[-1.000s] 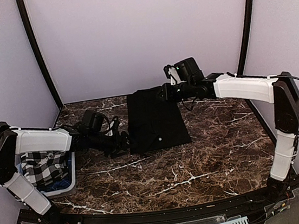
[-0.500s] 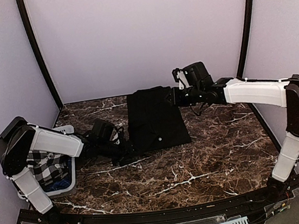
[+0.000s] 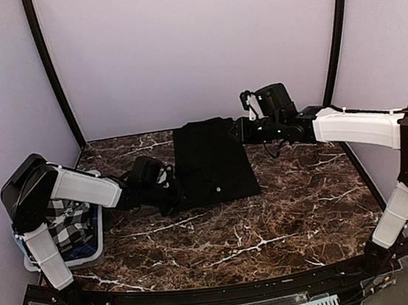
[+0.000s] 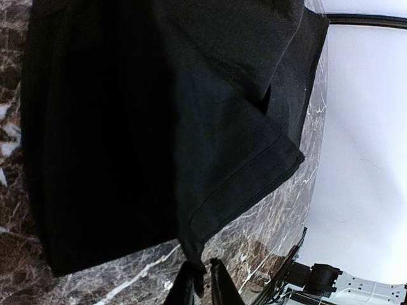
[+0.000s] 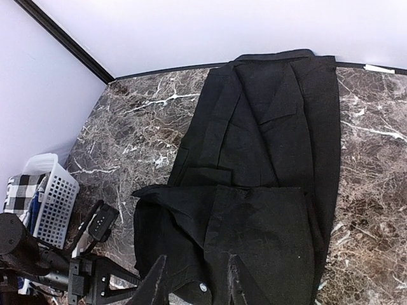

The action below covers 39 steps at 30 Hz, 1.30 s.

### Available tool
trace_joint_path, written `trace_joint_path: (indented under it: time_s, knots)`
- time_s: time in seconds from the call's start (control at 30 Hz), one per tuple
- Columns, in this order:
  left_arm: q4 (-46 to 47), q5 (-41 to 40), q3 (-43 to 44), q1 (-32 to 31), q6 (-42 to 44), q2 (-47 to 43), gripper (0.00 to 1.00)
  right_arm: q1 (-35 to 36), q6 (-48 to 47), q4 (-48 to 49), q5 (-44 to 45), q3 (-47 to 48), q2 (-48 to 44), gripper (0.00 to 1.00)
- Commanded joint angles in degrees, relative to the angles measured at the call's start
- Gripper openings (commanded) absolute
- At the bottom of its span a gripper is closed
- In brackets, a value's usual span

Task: Fold and stack the long sleeve shirts
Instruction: Smooth out the 2/3-rectangle-folded shirt at the center of the board.

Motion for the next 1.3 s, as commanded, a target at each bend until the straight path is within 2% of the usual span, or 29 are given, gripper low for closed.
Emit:
trace_joint_path:
  time_s: [0.0, 0.1, 0.23, 0.57, 0.63, 0.7, 0.77, 0.8, 0.97, 1.1, 1.27]
  knots:
    - [-1.1, -0.7, 2.4, -0.2, 1.0, -1.8, 0.06, 0.4, 0.5, 1.7, 1.0, -0.9, -1.6, 0.28]
    - [-1.5, -1.0, 3.8, -0.2, 1.8, -1.8, 0.01, 0.4, 0.4, 1.8, 1.0, -1.1, -1.7, 0.28]
    - [-3.0, -1.5, 8.2, 0.7, 4.6, -0.2, 0.0, 0.4, 0.5, 1.7, 1.0, -1.5, -2.1, 0.28]
    - [-9.2, -2.1, 29.1, 5.7, 13.4, 12.4, 0.02, -0.2, -0.7, -0.8, 5.5, -1.8, -0.4, 0.29]
    - [-9.7, -1.9, 33.4, 6.0, 14.9, 15.6, 0.08, -0.9, -1.5, -1.4, 5.1, -1.1, 1.6, 0.29]
    - [-9.6, -2.0, 35.9, 6.2, 16.2, 18.4, 0.17, -1.7, -2.3, -1.7, 4.2, -0.2, 3.4, 0.31]
    - [-9.4, -1.7, 38.0, 6.6, 17.2, 20.4, 0.29, -2.5, -3.5, -2.1, 3.0, 1.0, 5.9, 0.32]
    - [-9.5, -1.8, 38.6, 6.8, 17.9, 21.1, 0.39, -3.0, -4.1, -2.5, 2.3, 2.0, 7.3, 0.34]
    - [-15.0, -3.4, 43.6, 7.4, 21.8, 20.2, 0.61, -4.9, -8.0, -4.8, 1.4, 6.7, 13.7, 0.44]
    - [-17.3, -5.8, 42.2, 7.9, 25.1, 15.7, 0.72, -6.9, -9.4, -4.2, -3.2, 8.6, 17.5, 0.47]
    - [-16.8, -6.8, 35.1, 10.0, 25.7, 10.1, 0.76, -7.6, -10.7, -4.6, -5.4, 11.1, 21.7, 0.46]
